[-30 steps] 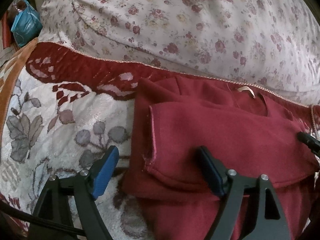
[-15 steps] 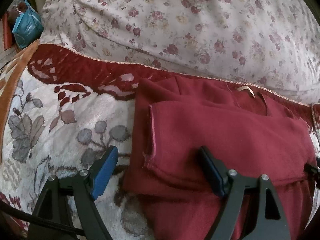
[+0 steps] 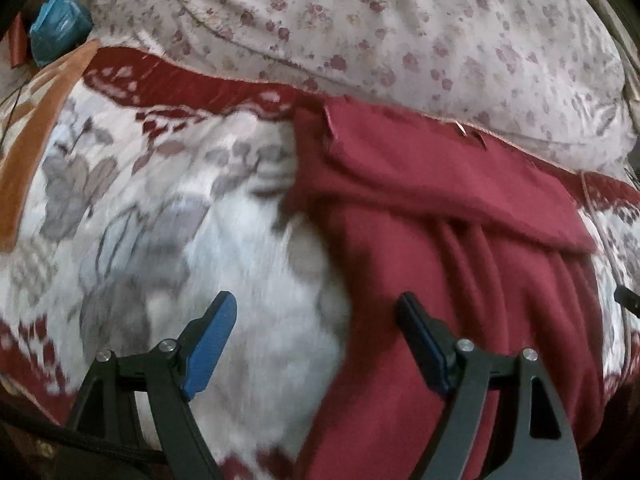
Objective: Fold small clothes
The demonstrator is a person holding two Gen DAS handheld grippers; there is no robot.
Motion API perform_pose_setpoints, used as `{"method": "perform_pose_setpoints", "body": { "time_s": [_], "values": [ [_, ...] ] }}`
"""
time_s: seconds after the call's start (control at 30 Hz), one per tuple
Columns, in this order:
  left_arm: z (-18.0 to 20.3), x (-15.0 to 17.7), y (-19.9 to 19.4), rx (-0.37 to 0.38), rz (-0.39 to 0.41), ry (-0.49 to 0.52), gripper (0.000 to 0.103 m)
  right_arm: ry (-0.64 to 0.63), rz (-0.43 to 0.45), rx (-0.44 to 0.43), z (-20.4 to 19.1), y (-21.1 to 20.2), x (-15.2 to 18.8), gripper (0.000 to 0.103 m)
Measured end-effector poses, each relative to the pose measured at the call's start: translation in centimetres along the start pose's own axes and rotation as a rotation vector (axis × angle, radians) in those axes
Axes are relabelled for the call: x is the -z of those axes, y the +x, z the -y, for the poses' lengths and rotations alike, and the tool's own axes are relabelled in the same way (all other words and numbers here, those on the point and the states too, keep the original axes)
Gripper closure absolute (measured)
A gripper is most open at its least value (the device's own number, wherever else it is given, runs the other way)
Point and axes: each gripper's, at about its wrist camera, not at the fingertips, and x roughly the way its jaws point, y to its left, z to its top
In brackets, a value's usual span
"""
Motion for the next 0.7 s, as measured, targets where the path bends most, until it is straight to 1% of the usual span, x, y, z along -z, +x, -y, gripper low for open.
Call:
{"method": "perform_pose_setpoints", "body": {
  "time_s": [0.07, 0.17, 0.27, 0.33, 0.37, 0.43, 0.47, 0.5, 0.53, 0.57, 0.63, 0.7],
  "values": [
    [-0.3, 1.5, -0.4, 0.009, -0.022, -0.003, 0.022, 0.004, -0.002, -0.026, 0.1, -0.5, 1.1, 0.02],
    [-0.6, 3.0, -0.8, -0.008, -0.02, -0.006, 0.022, 0.011, -0.005, -0.063, 0.0, 0.4, 1.5, 0.02],
    [-0.8, 3.7, -0.8, -0.006, -0.021, -0.027, 0.022, -0.003, 0.03, -0.038, -0.5, 1.4, 0.7, 0.02],
    [-1.0, 4.1, -0.9, 0.001, -0.015, -0.048, 0.021, -0.001, 0.043, 0.008, -0.7, 2.8, -0.2, 0.02],
    [-1.0, 4.3, -1.0, 0.002, -0.013, -0.049, 0.021, 0.004, 0.035, 0.014, -0.7, 3.5, -0.5, 0.021],
    [-0.9, 4.4, -1.0, 0.0, -0.009, -0.043, 0.021, 0.022, 0.026, 0.03, -0.5, 5.2, -1.2, 0.028],
    [-0.9, 4.4, -1.1, 0.002, -0.01, -0.043, 0.021, 0.021, 0.044, 0.049, -0.6, 5.5, -1.5, 0.036],
    [-0.9, 4.4, -1.1, 0.004, -0.013, -0.045, 0.021, 0.005, 0.065, 0.071, -0.8, 5.8, -1.9, 0.052],
    [-1.0, 4.4, -1.1, 0.007, -0.017, -0.05, 0.021, -0.009, 0.073, 0.072, -1.1, 5.9, -2.0, 0.064],
    [-1.1, 4.4, -1.2, 0.01, -0.022, -0.055, 0.021, -0.027, 0.075, 0.076, -1.3, 6.0, -2.2, 0.079],
    [-1.4, 4.5, -1.4, 0.013, -0.031, -0.062, 0.021, -0.082, 0.084, 0.103, -2.0, 5.5, -2.3, 0.089],
    [-1.6, 4.6, -2.1, 0.008, -0.028, -0.066, 0.021, -0.134, 0.111, 0.145, -2.3, 4.6, -2.2, 0.093]
  ]
}}
